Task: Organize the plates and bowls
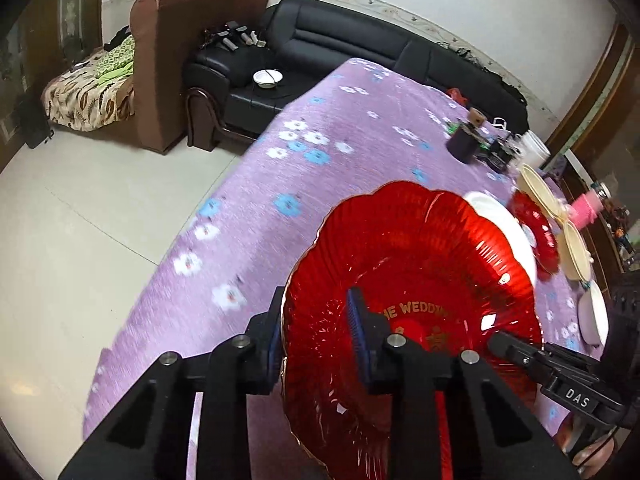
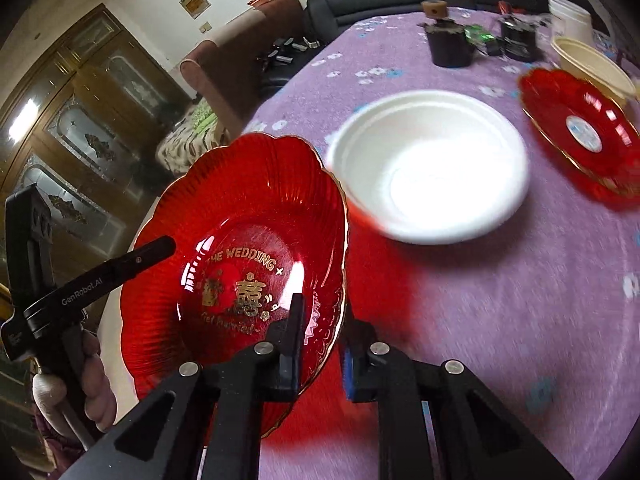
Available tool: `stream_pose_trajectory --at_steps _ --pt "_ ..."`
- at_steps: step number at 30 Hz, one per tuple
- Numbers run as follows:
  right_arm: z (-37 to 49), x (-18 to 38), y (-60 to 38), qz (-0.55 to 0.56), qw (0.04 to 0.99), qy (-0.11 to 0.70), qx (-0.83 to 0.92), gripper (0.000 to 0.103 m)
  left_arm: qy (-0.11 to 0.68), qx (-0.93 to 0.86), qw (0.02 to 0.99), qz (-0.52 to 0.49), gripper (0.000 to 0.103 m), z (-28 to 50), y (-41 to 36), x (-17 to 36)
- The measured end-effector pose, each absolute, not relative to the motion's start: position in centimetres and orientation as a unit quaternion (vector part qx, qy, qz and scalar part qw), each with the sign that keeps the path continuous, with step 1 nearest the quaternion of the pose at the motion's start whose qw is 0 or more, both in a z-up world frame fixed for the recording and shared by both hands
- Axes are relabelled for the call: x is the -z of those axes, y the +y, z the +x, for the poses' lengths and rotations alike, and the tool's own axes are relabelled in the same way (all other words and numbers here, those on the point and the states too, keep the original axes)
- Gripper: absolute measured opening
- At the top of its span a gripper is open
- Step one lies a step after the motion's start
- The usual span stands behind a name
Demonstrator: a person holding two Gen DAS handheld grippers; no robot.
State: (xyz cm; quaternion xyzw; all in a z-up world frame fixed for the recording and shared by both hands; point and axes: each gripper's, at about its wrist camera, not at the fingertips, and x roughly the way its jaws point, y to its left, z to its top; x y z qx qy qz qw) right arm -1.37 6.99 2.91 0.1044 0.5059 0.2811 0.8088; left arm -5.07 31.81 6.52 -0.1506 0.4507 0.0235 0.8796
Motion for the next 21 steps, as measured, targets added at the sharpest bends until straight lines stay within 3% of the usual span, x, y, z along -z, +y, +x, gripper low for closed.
stream_pose_trajectory --at_steps 9,21 --pt "-4.5 -1.1 3.4 0.125 0.799 0.517 -0.281 0.017 0.457 -0.014 0.879 -0.137 0.028 -8.1 27.9 -6.1" --pt "-1.6 -1.1 3.3 0.113 0.813 0.516 -0.246 0.017 0.469 -0.040 0.875 -0.113 0.029 -3.9 26.3 -4.8"
